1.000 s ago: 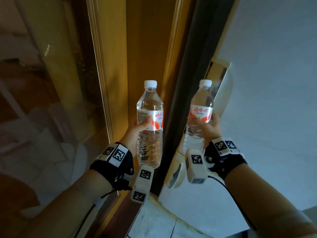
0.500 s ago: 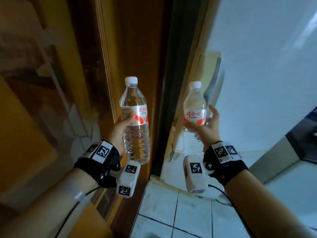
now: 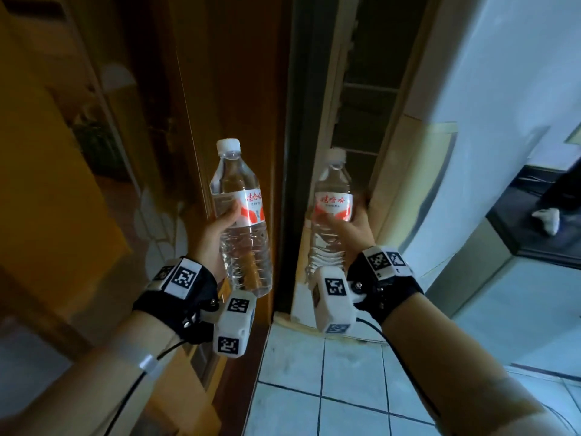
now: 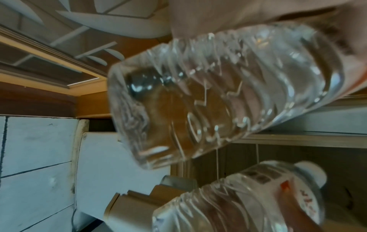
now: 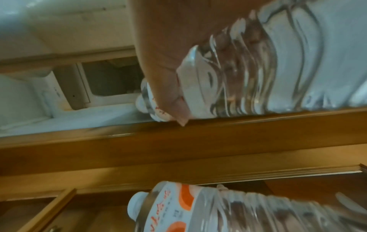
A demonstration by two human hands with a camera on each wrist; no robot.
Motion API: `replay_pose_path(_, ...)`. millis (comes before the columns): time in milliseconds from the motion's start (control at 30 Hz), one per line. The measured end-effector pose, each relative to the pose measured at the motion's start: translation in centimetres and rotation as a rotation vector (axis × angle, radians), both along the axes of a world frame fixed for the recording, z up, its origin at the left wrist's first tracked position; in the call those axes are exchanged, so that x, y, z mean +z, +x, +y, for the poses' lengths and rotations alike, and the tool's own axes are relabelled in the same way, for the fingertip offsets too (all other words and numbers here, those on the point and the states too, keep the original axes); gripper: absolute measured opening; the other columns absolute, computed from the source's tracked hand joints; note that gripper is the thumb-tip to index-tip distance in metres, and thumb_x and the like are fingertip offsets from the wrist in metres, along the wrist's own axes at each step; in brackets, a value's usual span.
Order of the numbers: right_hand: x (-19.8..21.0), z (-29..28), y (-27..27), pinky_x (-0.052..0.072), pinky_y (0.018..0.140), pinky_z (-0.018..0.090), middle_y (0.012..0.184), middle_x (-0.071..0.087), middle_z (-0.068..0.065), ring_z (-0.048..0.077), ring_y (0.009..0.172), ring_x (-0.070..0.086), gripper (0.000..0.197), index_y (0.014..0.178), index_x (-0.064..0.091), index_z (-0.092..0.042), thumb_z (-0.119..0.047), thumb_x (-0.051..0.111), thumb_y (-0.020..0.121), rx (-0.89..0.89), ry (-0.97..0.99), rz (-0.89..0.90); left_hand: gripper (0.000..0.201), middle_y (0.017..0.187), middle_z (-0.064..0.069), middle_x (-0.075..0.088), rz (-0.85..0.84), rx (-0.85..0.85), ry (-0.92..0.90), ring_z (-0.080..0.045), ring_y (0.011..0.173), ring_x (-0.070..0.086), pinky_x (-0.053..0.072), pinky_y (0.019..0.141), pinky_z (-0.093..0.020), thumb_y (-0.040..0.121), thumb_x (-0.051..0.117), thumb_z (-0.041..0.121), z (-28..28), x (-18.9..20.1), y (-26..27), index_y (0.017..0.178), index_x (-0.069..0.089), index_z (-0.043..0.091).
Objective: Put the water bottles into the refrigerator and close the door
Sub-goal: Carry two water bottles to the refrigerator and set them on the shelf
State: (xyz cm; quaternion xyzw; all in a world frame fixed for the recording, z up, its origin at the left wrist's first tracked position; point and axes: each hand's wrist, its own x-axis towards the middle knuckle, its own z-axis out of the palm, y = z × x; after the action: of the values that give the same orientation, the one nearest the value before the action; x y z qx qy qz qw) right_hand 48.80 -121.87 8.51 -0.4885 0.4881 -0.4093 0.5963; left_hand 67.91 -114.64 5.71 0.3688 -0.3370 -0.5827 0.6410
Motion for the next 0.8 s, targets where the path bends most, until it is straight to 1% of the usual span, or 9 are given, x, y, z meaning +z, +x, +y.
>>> replay_pose_path(33,0.0,0.2,-0.4,0.051,0.093,0.051,0.092,0.065,0.008,0.029,0.093,0.065,0.032,0.086,0.052,-0.024,-0.012,0.076,0.068,-0.020,0.008,-0.005,0.090,0.087,-0.005,0.063,0.006,-0.017,-0.015,-0.019,0.074,0.063,0.055,0.069,-0.032,0.041,0.083,0.056,0.1,0.2,-0.2,0.114,0.054,0.011)
replay_pose_path(100,-0.3,0.7,-1.0,0.054,0.086,0.042,0.094,0.064,0.007,0.023,0.086,0.065,0.039,0.096,0.051,-0.021,-0.016,0.078,0.068,-0.095,0.020,-0.006,0.082,0.084,-0.004,0.066,0.031,-0.026,-0.043,-0.018,0.072,0.065,0.056,0.067,-0.030,0.040,0.084,0.053,0.0,0.4,-0.6,0.107,0.058,0.013)
replay_pose_path(167,-0.9,1.5,-1.5,0.052,0.083,0.036,0.094,0.061,0.003,0.018,0.086,0.062,0.069,0.122,0.041,-0.017,-0.017,0.080,0.064,-0.181,0.012,0.010,0.081,0.082,-0.002,0.070,0.040,-0.009,-0.055,-0.017,0.072,0.068,0.057,0.067,-0.030,0.040,0.084,0.052,-0.3,0.3,-1.2,0.107,0.059,0.014)
replay_pose_path(233,-1.5,2.4,-2.4,0.051,0.093,0.041,0.100,0.060,0.001,0.019,0.096,0.061,0.094,0.138,0.026,-0.019,-0.017,0.081,0.062,-0.277,-0.007,0.008,0.087,0.083,-0.002,0.071,0.048,-0.005,-0.038,-0.018,0.074,0.069,0.058,0.068,-0.031,0.039,0.085,0.052,-0.5,0.1,-1.8,0.112,0.056,0.013)
replay_pose_path(333,-2.1,3.8,-3.9,0.051,0.094,0.043,0.116,0.060,0.008,0.018,0.095,0.061,0.093,0.137,0.028,-0.019,-0.015,0.081,0.060,-0.442,-0.028,-0.080,0.089,0.083,0.001,0.074,0.020,-0.069,-0.035,-0.017,0.076,0.070,0.057,0.065,-0.030,0.040,0.084,0.053,-0.6,-0.3,-2.7,0.115,0.055,0.015)
replay_pose_path(433,-2.6,4.7,-4.6,0.050,0.097,0.043,0.126,0.056,0.008,0.020,0.103,0.061,0.106,0.141,0.023,-0.020,-0.021,0.083,0.054,-0.589,-0.044,-0.174,0.087,0.083,0.002,0.074,-0.008,-0.125,-0.065,-0.016,0.077,0.070,0.055,0.067,-0.031,0.041,0.083,0.054,-0.5,-0.5,-3.4,0.114,0.056,0.016)
replay_pose_path(533,-2.7,5.3,-5.1,0.051,0.096,0.041,0.121,0.061,0.006,0.019,0.105,0.061,0.087,0.134,0.041,-0.018,-0.022,0.080,0.057,-0.639,-0.095,-0.197,0.088,0.081,0.002,0.074,-0.008,-0.147,-0.080,-0.015,0.075,0.071,0.057,0.065,-0.029,0.036,0.085,0.052,-0.6,-0.7,-3.7,0.111,0.057,0.017)
replay_pose_path(667,-2.5,4.6,-6.3,0.054,0.071,0.021,0.108,0.067,0.002,0.011,0.091,0.063,0.063,0.120,0.054,-0.019,-0.011,0.077,0.062,-0.569,-0.171,-0.166,0.085,0.078,0.003,0.075,0.010,-0.169,-0.101,-0.015,0.072,0.071,0.057,0.062,-0.027,0.032,0.085,0.052,-1.3,-0.9,-4.0,0.105,0.059,0.017)
replay_pose_path(800,-2.1,1.4,-6.8,0.056,0.086,0.041,0.111,0.067,0.005,0.021,0.097,0.066,0.070,0.119,0.054,-0.019,-0.018,0.082,0.055,-0.576,-0.158,-0.103,0.091,0.081,0.000,0.076,0.018,-0.173,-0.065,-0.017,0.075,0.072,0.058,0.062,-0.029,0.033,0.083,0.057,-3.8,-0.7,-4.7,0.109,0.056,0.014)
